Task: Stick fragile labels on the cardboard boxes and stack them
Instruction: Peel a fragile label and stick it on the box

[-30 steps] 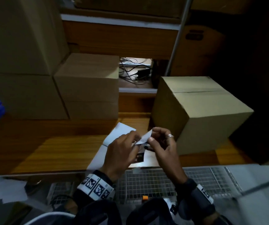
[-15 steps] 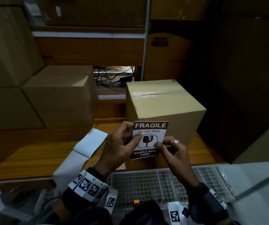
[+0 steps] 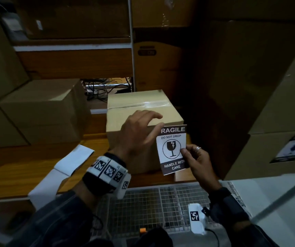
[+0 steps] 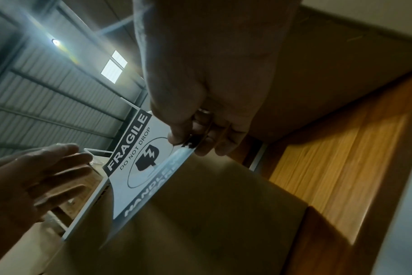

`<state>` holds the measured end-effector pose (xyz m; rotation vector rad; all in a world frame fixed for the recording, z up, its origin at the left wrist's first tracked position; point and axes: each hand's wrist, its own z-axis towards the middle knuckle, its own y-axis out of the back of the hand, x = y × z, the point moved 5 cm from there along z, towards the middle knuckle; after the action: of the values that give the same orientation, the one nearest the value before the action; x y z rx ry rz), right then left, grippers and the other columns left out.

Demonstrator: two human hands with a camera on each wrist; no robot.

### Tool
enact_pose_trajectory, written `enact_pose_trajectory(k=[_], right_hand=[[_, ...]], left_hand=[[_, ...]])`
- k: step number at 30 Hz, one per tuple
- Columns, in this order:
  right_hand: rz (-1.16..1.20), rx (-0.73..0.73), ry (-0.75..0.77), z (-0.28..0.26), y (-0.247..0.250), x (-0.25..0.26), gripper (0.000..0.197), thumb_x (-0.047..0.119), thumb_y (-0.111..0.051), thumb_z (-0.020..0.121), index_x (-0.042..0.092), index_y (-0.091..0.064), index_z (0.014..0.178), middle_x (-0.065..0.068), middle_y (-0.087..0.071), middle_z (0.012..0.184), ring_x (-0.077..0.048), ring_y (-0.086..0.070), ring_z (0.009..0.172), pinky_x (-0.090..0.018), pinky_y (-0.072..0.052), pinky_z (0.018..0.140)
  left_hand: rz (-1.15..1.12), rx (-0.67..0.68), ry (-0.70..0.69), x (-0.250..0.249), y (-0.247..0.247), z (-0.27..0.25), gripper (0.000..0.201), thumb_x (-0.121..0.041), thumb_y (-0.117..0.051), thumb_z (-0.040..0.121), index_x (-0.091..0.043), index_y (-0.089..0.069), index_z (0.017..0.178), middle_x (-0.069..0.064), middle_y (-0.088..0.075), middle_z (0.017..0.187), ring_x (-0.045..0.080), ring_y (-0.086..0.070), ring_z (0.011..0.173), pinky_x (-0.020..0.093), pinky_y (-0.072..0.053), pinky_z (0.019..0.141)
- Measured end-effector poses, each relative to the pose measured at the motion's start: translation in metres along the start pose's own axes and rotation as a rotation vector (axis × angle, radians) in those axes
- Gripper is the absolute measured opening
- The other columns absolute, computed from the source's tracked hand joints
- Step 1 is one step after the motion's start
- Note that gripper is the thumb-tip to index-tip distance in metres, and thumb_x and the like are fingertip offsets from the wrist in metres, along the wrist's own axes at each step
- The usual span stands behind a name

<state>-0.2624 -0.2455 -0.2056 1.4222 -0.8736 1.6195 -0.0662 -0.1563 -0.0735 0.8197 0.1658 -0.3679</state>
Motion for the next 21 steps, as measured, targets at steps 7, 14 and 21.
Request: enact_pose_trajectory(k=[7,14,21], right_hand=[[-0.013,0.066,-0.064,0.026,-0.003,-0.018,0.017,0.018,-0.054,0.105,0.007,-0.066,0.111,-0.008,-0.077,0.1,-0.024,-0.075,0.092,-0.031,-0.061,0.074],[0.034,0.053,-0.095,0.03,-0.007,-0.022,0.017,0.016,-0.052,0.106,0.002,-0.062,0.108,-0.008,-0.076,0.094,-0.019,-0.075,0.085,-0.027,-0.06,0.07],[0.072,0.053,-0.104,0.032,-0.01,-0.021,0.016,0.014,-0.052,0.106,0.002,-0.062,0.109,-0.009,-0.076,0.096,-0.018,-0.075,0.085,-0.024,-0.059,0.068]], left_hand=[[0.038,0.228,0.069,0.002,-0.043,0.031,0.04,-0.047,-0.063,0.096,-0.02,-0.066,0.126,-0.002,-0.067,0.127,0.014,-0.06,0.113,0.043,-0.051,0.095],[0.048,0.196,0.103,0.01,-0.053,0.035,0.027,-0.036,-0.071,0.093,-0.02,-0.071,0.114,-0.003,-0.073,0.111,0.016,-0.061,0.101,0.046,-0.052,0.088],[0.042,0.18,0.114,0.015,-0.055,0.037,0.022,-0.035,-0.073,0.091,-0.023,-0.072,0.11,-0.005,-0.073,0.107,0.014,-0.061,0.099,0.046,-0.052,0.087]])
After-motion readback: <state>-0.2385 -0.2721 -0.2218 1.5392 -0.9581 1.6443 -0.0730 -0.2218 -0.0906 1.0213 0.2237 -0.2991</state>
